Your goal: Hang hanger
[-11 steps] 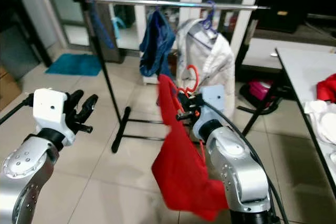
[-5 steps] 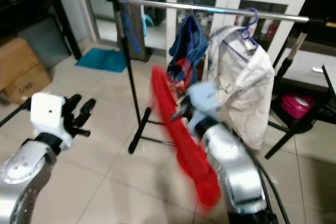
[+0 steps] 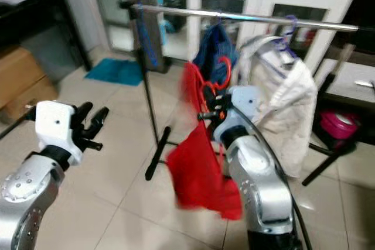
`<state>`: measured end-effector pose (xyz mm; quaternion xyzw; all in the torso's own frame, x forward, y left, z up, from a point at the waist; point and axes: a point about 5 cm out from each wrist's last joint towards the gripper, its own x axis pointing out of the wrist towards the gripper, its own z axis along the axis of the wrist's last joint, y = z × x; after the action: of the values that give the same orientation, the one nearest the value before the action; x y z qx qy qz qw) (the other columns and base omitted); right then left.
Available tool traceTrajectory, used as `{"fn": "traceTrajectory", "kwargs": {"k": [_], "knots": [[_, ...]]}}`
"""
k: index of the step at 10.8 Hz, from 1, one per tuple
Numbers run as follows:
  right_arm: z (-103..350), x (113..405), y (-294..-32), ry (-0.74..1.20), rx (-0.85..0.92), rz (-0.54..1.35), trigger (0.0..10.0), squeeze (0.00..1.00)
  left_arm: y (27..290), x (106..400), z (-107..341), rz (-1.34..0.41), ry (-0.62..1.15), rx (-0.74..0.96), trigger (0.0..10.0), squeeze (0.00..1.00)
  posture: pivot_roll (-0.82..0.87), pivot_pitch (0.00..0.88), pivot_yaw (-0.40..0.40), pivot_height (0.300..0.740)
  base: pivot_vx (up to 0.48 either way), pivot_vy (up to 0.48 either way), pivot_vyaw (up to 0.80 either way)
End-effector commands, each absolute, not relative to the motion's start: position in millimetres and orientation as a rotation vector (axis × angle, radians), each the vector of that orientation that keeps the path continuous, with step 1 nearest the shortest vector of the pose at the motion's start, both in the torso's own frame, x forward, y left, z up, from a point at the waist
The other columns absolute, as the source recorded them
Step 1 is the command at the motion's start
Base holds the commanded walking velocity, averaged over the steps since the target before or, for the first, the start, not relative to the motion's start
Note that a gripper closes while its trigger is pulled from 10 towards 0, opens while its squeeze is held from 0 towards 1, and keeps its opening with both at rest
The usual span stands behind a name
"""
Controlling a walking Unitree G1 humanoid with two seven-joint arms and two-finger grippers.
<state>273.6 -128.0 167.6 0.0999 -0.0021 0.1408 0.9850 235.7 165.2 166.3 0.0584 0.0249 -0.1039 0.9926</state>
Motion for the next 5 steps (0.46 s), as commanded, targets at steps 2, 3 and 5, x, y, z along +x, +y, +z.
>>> {"fn": "traceTrajectory", "kwargs": {"k": [2, 3, 5], "knots": [[178, 275, -138, -0.076, 0.310, 0.194, 10.0, 0.00, 160, 238, 166, -0.227, 0.054, 0.110, 10.0, 0.00, -0.02, 0.011, 0.050, 0.740, 0.298, 0.000, 0.00], [181, 274, -135, -0.080, 0.339, 0.252, 10.0, 0.00, 159, 238, 166, -0.224, 0.054, 0.107, 10.0, 0.00, -0.02, 0.015, 0.047, 0.740, 0.296, 0.000, 0.00], [178, 272, -128, -0.011, 0.263, 0.341, 10.0, 0.00, 161, 237, 166, -0.218, 0.055, 0.108, 10.0, 0.00, -0.02, 0.019, 0.041, 0.740, 0.285, 0.000, 0.00]]}}
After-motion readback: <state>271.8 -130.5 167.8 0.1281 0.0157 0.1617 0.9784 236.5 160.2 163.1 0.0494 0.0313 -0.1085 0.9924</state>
